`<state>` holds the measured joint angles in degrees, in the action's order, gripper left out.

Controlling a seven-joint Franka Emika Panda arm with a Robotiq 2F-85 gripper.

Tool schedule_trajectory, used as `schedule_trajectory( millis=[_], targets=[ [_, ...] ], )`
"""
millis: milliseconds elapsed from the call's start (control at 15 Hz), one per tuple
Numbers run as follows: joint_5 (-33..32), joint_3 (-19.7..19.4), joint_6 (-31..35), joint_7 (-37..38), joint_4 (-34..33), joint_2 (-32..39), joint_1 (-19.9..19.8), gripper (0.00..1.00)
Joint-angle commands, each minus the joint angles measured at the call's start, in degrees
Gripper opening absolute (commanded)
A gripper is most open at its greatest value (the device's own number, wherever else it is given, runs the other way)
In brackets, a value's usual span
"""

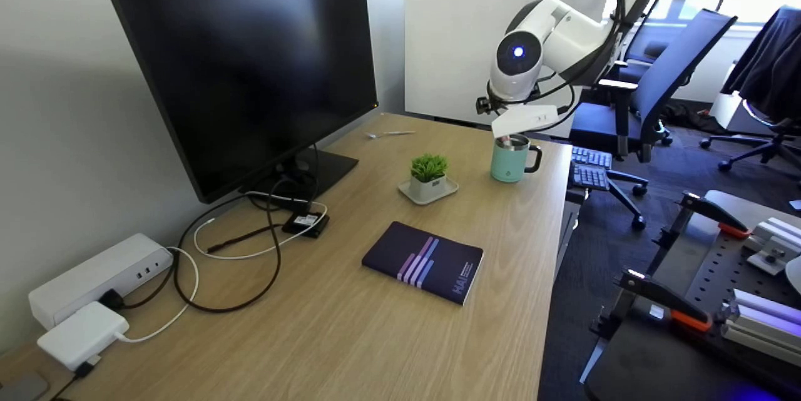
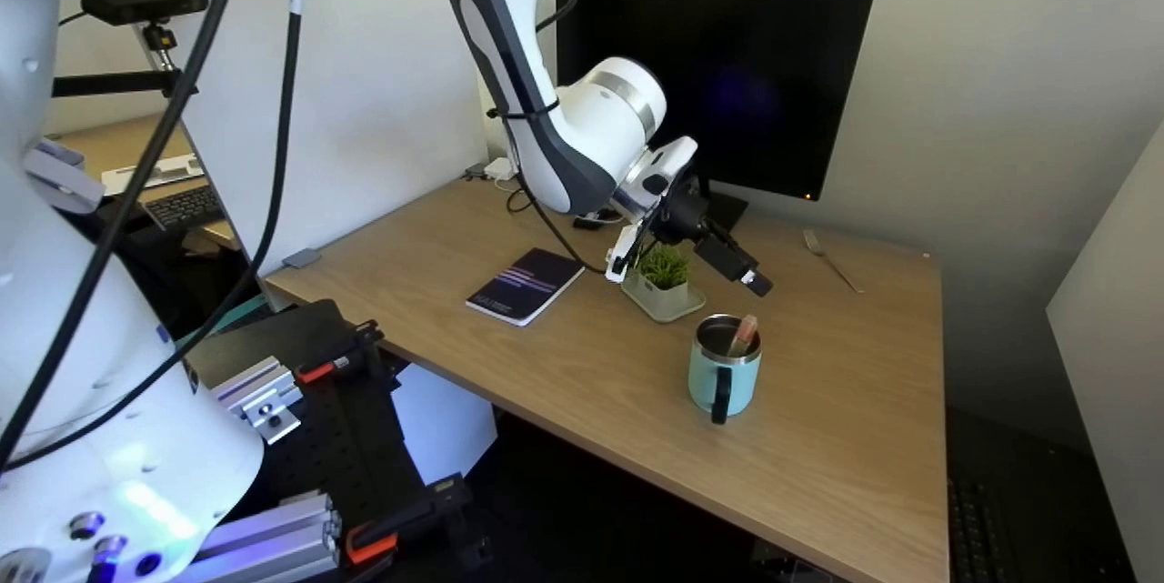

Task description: Pick up the marker and put it in the cup

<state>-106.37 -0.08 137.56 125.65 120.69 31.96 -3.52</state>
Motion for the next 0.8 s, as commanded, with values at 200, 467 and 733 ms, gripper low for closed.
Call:
schedule_trajectory(
  millis=[200, 467, 733],
  targets=[
    [8.0, 0.0, 21.8, -22.4, 3.4, -8.3, -5.7, 1.0],
    [22.1, -0.1, 27.5, -40.5, 9.8, -10.1, -6.3, 1.0],
    [37.8, 3.8, 25.9, -57.4, 15.0, -10.9, -8.0, 1.0]
  ],
)
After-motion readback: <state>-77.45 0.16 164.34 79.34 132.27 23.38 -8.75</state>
